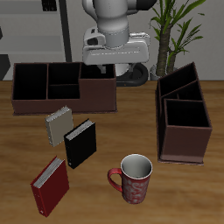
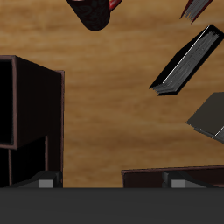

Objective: Place the black book into the back desk caddy's right compartment

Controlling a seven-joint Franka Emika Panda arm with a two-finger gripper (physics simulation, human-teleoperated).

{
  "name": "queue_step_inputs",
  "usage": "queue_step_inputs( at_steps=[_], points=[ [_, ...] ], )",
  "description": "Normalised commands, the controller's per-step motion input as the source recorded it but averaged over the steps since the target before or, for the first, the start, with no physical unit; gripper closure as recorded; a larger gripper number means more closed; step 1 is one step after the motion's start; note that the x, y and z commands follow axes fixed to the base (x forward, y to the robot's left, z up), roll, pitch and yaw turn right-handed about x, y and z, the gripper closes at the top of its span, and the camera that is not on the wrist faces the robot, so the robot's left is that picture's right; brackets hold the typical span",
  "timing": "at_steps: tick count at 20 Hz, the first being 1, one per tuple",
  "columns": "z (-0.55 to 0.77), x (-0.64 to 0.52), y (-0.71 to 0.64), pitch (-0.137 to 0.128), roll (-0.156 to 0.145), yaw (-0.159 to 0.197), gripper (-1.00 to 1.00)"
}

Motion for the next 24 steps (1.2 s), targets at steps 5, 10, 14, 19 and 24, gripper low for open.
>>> queue_step_inputs(
  at_steps=[5, 10, 14, 19, 24],
  points=[
    [-0.05, 0.01, -0.03, 0.006, -0.003, 0.005, -1.00],
    [0.04, 0.11, -0.22, -0.001, 0.025, 0.035, -1.00],
    [0.20, 0.15, -0.45, -0.067, -0.037, 0.010, -1.00],
    [0.14, 0.22, -0.52, -0.067, -0.035, 0.001, -1.00],
    [0.05, 0.21, -0.50, -0.037, -0.013, -0.058, -1.00]
  ],
)
